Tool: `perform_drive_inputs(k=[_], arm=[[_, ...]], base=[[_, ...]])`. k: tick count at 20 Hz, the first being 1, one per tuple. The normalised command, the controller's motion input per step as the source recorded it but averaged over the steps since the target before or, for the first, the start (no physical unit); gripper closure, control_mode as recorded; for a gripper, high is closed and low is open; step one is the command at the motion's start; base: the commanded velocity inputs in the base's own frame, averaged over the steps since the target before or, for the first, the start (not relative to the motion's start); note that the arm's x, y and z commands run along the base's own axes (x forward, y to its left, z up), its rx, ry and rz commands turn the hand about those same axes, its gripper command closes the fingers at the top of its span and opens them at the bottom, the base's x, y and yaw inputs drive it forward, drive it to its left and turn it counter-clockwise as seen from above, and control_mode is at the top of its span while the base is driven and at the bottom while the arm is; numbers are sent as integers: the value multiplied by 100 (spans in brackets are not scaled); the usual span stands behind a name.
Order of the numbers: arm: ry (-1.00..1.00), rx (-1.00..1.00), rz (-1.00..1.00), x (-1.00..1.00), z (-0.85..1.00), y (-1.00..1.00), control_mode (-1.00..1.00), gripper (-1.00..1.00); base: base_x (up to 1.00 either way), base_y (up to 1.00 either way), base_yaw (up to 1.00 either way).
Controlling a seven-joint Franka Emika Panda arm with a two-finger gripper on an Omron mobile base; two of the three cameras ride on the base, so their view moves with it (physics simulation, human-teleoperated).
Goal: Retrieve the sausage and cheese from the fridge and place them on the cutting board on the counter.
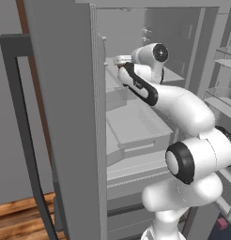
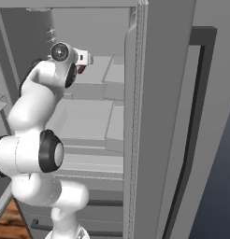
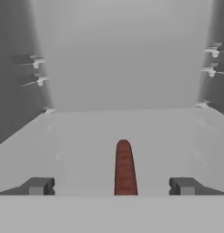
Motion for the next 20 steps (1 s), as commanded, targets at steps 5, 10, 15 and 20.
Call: perform_drive_inputs(k=[5,10,15,20], arm=[[10,0,12,53,-6,1,-100,-100],[14,0,9,29,-7,0,-100,-100],[13,0,8,27,-10,6,-100,-100],[2,0,3,46,-37,30,-100,-100]], base=[[0,0,0],[0,0,0],[0,0,0],[0,0,0]])
